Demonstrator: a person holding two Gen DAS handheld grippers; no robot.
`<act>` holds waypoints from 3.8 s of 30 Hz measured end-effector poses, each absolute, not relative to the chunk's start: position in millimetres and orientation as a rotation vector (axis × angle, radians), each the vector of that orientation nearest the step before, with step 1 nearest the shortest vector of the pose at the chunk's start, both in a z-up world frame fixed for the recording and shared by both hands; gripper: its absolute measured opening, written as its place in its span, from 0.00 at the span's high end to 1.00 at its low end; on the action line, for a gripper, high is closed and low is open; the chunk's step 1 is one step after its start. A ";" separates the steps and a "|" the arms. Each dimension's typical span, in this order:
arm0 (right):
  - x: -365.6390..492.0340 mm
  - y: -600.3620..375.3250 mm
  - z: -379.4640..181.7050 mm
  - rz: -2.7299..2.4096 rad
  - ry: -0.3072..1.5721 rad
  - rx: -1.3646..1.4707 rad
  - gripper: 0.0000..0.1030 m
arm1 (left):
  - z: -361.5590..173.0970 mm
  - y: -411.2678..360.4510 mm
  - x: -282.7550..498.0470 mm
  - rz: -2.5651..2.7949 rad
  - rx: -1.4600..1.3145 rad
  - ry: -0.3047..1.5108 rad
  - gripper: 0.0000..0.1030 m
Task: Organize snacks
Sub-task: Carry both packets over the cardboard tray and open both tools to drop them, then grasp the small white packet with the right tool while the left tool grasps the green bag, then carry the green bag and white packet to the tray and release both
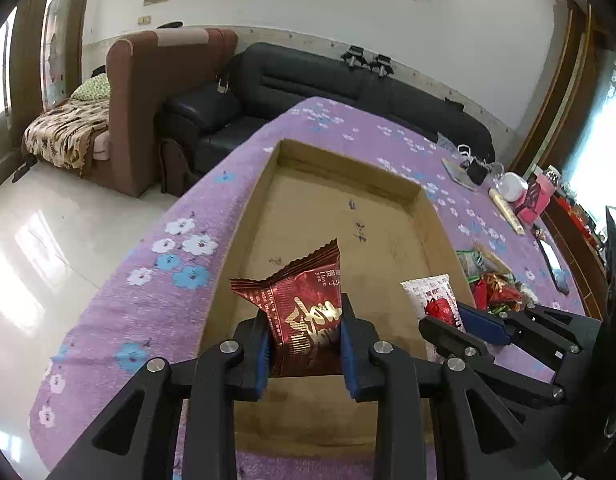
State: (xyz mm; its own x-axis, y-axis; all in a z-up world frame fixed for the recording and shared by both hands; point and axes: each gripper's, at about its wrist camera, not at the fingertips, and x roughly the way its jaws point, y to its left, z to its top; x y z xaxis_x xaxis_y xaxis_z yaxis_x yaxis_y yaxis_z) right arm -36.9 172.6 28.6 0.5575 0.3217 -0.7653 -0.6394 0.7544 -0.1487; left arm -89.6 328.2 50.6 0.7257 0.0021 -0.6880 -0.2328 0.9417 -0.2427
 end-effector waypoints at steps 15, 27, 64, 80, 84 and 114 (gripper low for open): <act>-27.5 162.0 29.3 0.592 0.796 -0.389 0.68 | 66.7 320.6 -100.0 0.152 -0.362 0.719 0.44; 18.9 7.1 71.0 0.465 0.790 -0.079 0.60 | 114.2 265.7 -115.6 0.062 -0.331 0.584 0.33; 87.4 -113.7 5.8 0.592 1.058 0.181 0.80 | 57.7 118.1 -67.8 -0.214 -0.144 0.809 0.33; 48.2 -75.8 -11.9 0.640 0.940 -0.029 0.83 | 49.6 101.5 -43.2 -0.195 -0.089 0.835 0.45; 52.7 -90.7 -12.9 0.604 0.929 0.013 0.83 | 42.9 90.1 -21.4 -0.184 -0.062 0.858 0.45; 55.4 -103.9 -12.7 0.572 0.895 0.086 0.83 | 36.5 89.3 -21.1 -0.137 -0.060 0.813 0.32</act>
